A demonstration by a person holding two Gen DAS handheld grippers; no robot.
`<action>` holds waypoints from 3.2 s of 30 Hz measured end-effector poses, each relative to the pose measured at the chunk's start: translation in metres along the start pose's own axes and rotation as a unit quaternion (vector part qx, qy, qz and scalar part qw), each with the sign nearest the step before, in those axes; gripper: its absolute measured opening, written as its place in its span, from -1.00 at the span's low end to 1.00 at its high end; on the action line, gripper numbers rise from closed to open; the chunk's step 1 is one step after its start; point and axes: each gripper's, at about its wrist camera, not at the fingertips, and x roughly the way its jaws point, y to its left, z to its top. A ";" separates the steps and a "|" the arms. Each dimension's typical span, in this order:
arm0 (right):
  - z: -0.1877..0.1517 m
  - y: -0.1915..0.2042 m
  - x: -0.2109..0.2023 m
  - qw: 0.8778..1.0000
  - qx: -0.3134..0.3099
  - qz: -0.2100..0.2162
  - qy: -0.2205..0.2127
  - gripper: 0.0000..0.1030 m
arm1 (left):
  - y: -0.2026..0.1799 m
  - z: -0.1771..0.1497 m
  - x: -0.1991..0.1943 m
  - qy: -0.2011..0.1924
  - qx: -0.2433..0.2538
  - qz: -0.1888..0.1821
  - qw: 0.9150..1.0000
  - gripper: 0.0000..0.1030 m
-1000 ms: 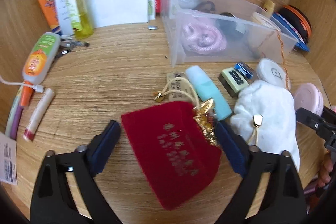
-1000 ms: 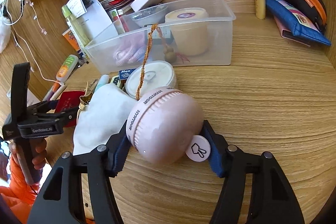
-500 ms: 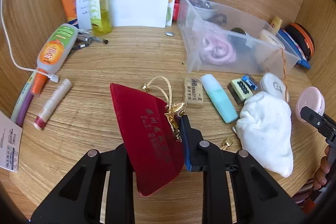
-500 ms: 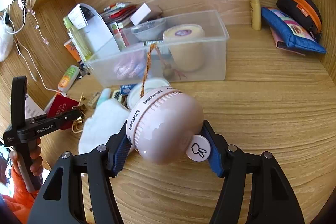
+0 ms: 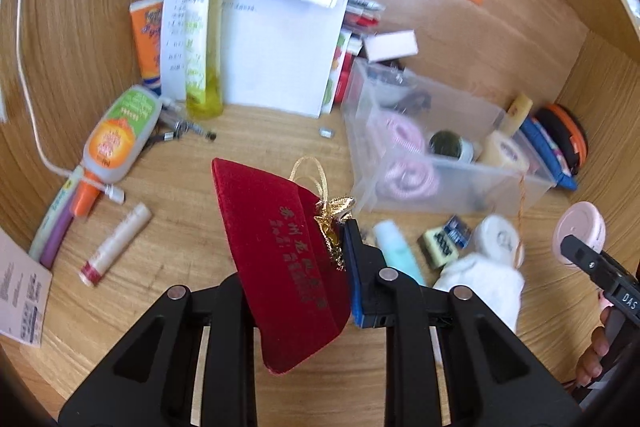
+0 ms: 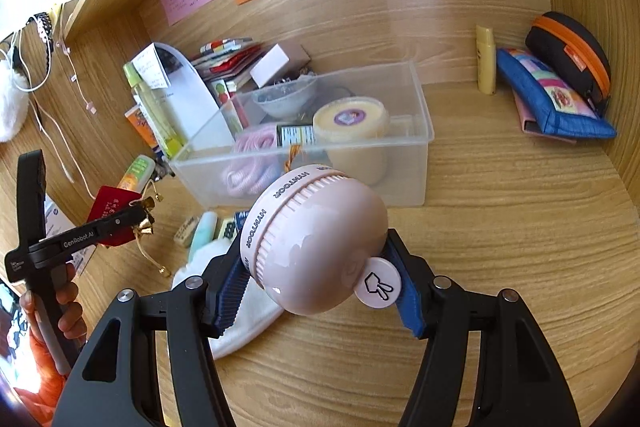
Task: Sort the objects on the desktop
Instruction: 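Lower the red pouch into the box with the left tool while the right drops the pink device in, then grasp the white cloth with the right tool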
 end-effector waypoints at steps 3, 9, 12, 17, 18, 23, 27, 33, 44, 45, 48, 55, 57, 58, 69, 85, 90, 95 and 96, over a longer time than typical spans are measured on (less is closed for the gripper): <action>0.006 0.001 -0.001 1.000 -0.002 0.001 -0.008 0.16 | -0.004 0.008 -0.005 -0.014 0.006 -0.002 1.000 -0.56; 0.020 0.008 0.000 1.000 -0.012 0.004 -0.023 0.16 | -0.017 0.026 -0.013 -0.039 0.020 -0.011 0.999 -0.56; 0.027 0.011 0.002 0.999 -0.014 0.006 -0.029 0.16 | -0.023 0.035 -0.013 -0.047 0.018 -0.024 0.998 -0.56; 0.040 0.015 0.006 0.999 -0.021 0.011 -0.037 0.16 | -0.036 0.048 -0.011 -0.056 0.025 -0.036 0.997 -0.56; 0.043 0.016 0.006 0.999 -0.023 0.012 -0.038 0.16 | -0.038 0.051 -0.010 -0.058 0.030 -0.037 0.997 -0.56; 0.062 0.025 0.009 0.997 -0.048 0.009 -0.052 0.16 | -0.052 0.066 -0.007 -0.067 0.044 -0.041 0.996 -0.56; 0.078 0.031 0.016 0.996 -0.071 0.009 -0.051 0.16 | -0.061 0.078 -0.003 -0.065 0.045 -0.059 0.995 -0.56; 0.103 0.035 0.031 0.994 -0.094 0.001 -0.047 0.16 | -0.073 0.099 -0.002 -0.088 0.057 -0.050 0.993 -0.56; 0.116 0.048 0.087 0.994 -0.106 0.023 0.000 0.16 | -0.080 0.114 0.059 -0.047 0.062 -0.028 0.997 -0.56; 0.114 0.049 0.091 0.994 -0.108 0.023 0.004 0.16 | -0.081 0.113 0.064 -0.041 0.063 -0.025 0.997 -0.56; 0.105 0.052 0.101 0.992 -0.128 0.011 0.019 0.16 | -0.082 0.108 0.085 -0.015 0.067 -0.023 0.997 -0.56; 0.090 0.058 0.118 0.987 -0.154 0.004 0.046 0.16 | -0.083 0.097 0.094 0.004 0.077 -0.018 0.997 -0.56; 0.088 0.059 0.119 0.986 -0.159 0.004 0.050 0.16 | -0.081 0.096 0.095 0.007 0.077 -0.020 0.997 -0.56; 0.087 0.060 0.120 0.986 -0.161 0.002 0.051 0.16 | -0.080 0.095 0.095 0.010 0.077 -0.022 0.997 -0.55; 0.083 0.065 0.123 0.983 -0.174 -0.010 0.051 0.17 | -0.083 0.098 0.082 -0.019 0.090 -0.023 0.995 0.23; 0.095 0.060 0.105 0.986 -0.165 -0.017 0.013 0.49 | -0.071 0.103 0.053 -0.061 0.076 -0.029 0.995 0.42; 0.103 0.054 0.079 0.988 -0.152 -0.035 -0.017 0.61 | -0.065 0.097 0.038 -0.068 0.080 -0.027 0.994 0.52; 0.101 0.049 0.053 0.987 -0.148 -0.049 -0.036 0.62 | -0.053 0.085 0.030 -0.058 0.086 -0.021 0.994 0.60; 0.099 0.048 0.049 0.987 -0.149 -0.050 -0.037 0.62 | -0.049 0.082 0.028 -0.054 0.087 -0.017 0.995 0.61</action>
